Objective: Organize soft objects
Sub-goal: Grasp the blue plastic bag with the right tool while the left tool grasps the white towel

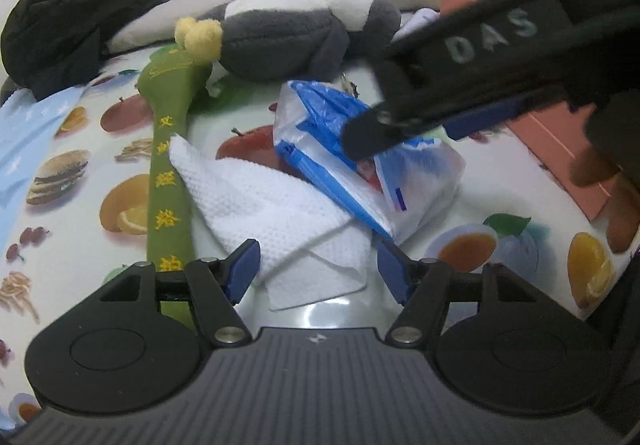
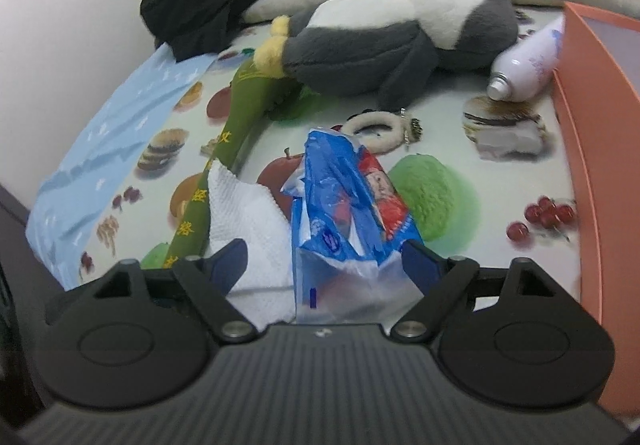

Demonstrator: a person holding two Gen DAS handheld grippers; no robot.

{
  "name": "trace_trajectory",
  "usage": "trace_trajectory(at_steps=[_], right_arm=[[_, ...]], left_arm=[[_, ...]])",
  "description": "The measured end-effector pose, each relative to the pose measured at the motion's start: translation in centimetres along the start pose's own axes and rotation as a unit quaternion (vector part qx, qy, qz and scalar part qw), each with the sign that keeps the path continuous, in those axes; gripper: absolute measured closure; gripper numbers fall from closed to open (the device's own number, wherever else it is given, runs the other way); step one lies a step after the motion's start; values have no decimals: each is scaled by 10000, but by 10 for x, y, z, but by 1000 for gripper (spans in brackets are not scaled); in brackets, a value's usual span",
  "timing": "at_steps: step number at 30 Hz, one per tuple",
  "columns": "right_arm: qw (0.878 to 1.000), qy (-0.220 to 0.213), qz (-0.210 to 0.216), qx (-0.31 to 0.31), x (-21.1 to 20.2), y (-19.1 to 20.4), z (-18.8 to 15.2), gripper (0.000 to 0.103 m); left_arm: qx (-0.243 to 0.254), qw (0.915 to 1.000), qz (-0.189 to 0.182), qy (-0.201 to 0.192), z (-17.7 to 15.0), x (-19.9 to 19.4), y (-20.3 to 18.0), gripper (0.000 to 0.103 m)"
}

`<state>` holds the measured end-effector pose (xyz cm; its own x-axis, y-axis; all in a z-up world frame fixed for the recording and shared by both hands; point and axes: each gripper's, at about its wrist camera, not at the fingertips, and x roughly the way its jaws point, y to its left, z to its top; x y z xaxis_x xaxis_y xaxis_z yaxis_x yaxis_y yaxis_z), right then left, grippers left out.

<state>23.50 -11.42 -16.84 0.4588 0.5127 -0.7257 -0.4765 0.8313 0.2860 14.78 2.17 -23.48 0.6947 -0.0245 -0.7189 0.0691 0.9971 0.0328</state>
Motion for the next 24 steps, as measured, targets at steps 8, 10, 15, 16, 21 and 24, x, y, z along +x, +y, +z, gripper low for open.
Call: trace_trajectory(at_steps=[8, 10, 15, 16, 21, 24], right_arm=[[9997, 141, -51, -207, 28, 1, 8, 18], [9996, 224, -96, -152, 36, -3, 9, 28], [9984, 373, -298, -301, 47, -6, 5, 42], [9982, 381, -292, -346, 47, -7, 3, 48], [9976, 374, -344, -468, 42, -8, 0, 74], [9973, 265, -478, -482, 33, -10, -2, 78]], left_arm=[[185, 9995, 262, -65, -4, 10, -2, 32], [215, 9994, 263, -92, -4, 12, -2, 32], [207, 9995, 229, -100, -5, 12, -1, 32], [211, 9995, 219, -99, -5, 13, 0, 32], [284, 9995, 128, -91, -6, 13, -1, 32], [269, 9996, 104, -72, -5, 13, 0, 32]])
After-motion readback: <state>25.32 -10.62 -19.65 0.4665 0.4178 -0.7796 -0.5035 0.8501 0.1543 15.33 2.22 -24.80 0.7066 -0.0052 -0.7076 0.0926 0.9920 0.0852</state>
